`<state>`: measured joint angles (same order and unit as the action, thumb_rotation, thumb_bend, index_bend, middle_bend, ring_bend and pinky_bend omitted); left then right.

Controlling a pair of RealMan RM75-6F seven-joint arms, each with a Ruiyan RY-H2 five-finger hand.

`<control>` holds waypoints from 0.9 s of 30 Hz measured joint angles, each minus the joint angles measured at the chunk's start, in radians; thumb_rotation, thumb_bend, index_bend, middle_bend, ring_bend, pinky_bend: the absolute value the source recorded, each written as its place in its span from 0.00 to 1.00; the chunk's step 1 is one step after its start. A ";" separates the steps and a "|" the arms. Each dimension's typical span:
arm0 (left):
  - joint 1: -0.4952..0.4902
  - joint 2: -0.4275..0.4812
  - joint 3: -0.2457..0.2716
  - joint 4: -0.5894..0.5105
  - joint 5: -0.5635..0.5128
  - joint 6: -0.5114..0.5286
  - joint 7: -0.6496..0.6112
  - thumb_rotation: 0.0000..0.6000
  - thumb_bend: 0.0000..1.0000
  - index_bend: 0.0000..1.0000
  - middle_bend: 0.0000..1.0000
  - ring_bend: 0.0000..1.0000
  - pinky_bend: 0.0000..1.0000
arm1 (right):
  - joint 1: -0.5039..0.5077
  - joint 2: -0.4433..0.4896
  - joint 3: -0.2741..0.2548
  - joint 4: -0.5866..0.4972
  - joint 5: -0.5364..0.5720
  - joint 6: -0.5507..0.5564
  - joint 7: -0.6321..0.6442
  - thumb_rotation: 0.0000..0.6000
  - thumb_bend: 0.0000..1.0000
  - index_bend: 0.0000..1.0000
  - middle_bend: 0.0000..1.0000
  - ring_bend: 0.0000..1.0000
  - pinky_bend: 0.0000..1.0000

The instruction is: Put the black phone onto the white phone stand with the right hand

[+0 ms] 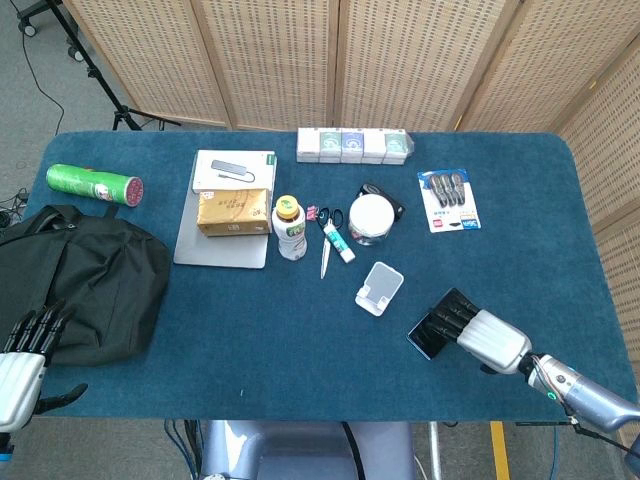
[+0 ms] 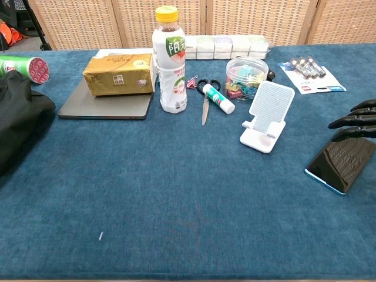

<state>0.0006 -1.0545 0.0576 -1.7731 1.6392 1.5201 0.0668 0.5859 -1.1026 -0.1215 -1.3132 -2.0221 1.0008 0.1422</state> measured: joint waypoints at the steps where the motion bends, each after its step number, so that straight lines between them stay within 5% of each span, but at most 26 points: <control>1: -0.002 -0.002 -0.003 -0.001 -0.008 -0.005 0.004 1.00 0.00 0.00 0.00 0.00 0.00 | 0.015 0.000 -0.002 0.003 0.002 -0.019 0.003 1.00 0.00 0.00 0.00 0.00 0.00; 11: -0.030 -0.024 -0.028 0.003 -0.057 -0.049 0.038 1.00 0.00 0.00 0.00 0.00 0.00 | 0.109 -0.044 -0.027 0.067 0.046 -0.161 0.059 1.00 0.00 0.00 0.00 0.00 0.00; 27: -0.049 -0.040 -0.042 0.014 -0.103 -0.078 0.047 1.00 0.00 0.00 0.00 0.00 0.00 | 0.168 -0.156 -0.093 0.209 0.044 -0.134 0.148 1.00 0.00 0.05 0.00 0.00 0.00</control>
<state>-0.0487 -1.0941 0.0157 -1.7595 1.5363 1.4420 0.1143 0.7536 -1.2588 -0.2149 -1.1046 -1.9780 0.8664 0.2900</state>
